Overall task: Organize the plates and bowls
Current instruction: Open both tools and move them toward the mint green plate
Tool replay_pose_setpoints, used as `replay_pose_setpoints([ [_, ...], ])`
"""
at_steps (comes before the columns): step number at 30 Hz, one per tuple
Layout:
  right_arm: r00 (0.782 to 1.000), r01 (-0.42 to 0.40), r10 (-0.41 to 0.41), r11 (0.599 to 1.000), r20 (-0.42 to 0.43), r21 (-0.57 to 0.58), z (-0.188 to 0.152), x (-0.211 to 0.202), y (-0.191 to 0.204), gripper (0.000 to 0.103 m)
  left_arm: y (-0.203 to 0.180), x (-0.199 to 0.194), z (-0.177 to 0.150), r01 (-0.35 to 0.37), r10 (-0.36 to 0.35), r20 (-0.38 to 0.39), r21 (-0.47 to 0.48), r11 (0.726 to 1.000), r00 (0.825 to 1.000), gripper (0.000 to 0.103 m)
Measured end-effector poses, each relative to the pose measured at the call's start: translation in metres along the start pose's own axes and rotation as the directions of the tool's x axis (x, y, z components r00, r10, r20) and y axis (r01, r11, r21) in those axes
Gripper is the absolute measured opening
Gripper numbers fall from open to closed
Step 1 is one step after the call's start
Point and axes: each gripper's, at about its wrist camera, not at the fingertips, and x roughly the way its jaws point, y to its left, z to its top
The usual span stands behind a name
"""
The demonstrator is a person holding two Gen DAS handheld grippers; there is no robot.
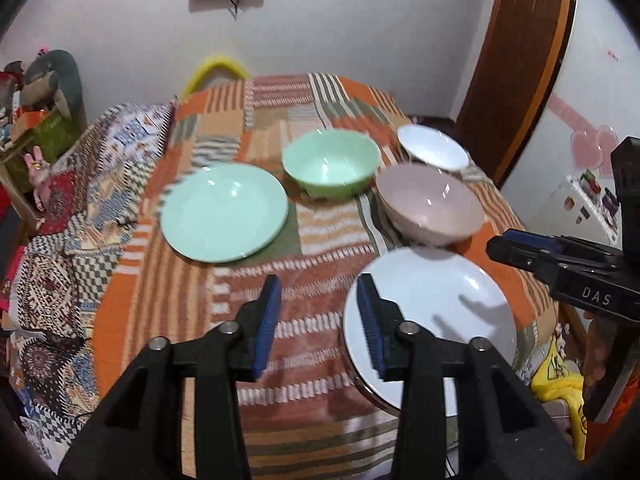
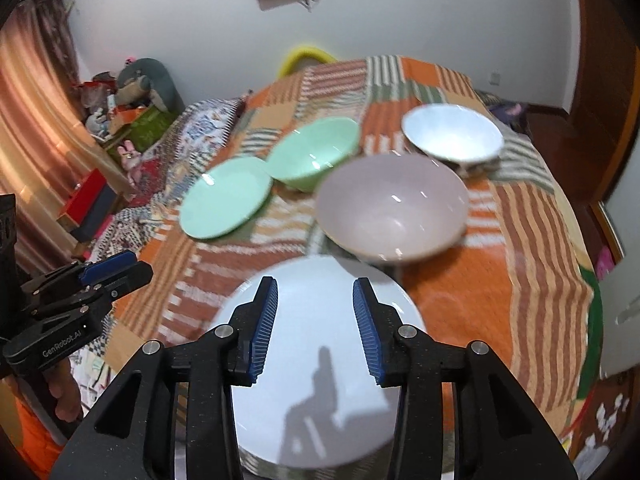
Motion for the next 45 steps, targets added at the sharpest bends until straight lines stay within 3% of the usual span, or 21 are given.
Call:
replay_pose_setpoints([
  [5,0.998,-0.036,0.038,0.998,0.052,-0.043,0.018,0.003,0.022,0.052,0.022,-0.016,0.012,-0.037,0.038,0.06,-0.027,0.999,0.997,0.057],
  [11,0.994,-0.089,0.093,0.994,0.054,-0.065,0.037,0.018,0.044,0.053,0.062,-0.02,0.026,-0.102,0.113,0.107,-0.102,0.99,0.988,0.069],
  [22,0.996,-0.09,0.088,0.991,-0.024,-0.1,0.058,0.071,0.063,0.053,0.136,0.023,0.036,-0.182,0.195,0.051,-0.199,0.963,0.979,0.072],
  [28,0.996,-0.069,0.062,0.991,-0.062,-0.114,0.068,0.1,0.067,0.053,0.163,0.061,0.034,-0.164,0.169,0.004,-0.218,0.962,0.986,0.072],
  [34,0.994,-0.054,0.041,0.99,-0.105,-0.126,0.074,0.128,0.068,0.053,0.191,0.098,0.038,-0.126,0.123,-0.03,-0.259,0.958,0.992,0.07],
  [38,0.989,-0.052,0.031,0.988,-0.145,-0.144,0.078,0.152,0.069,0.053,0.2,0.119,0.043,-0.126,0.116,-0.056,-0.241,0.962,0.992,0.058],
  [41,0.981,-0.049,0.022,0.989,-0.191,-0.138,0.08,0.171,0.068,0.04,0.204,0.134,0.047,-0.118,0.104,-0.071,-0.23,0.966,0.992,0.054],
  [45,0.97,-0.059,0.029,0.991,-0.241,-0.118,0.081,0.191,0.066,0.031,0.211,0.154,0.052,-0.112,0.092,-0.097,-0.218,0.97,0.991,0.044],
])
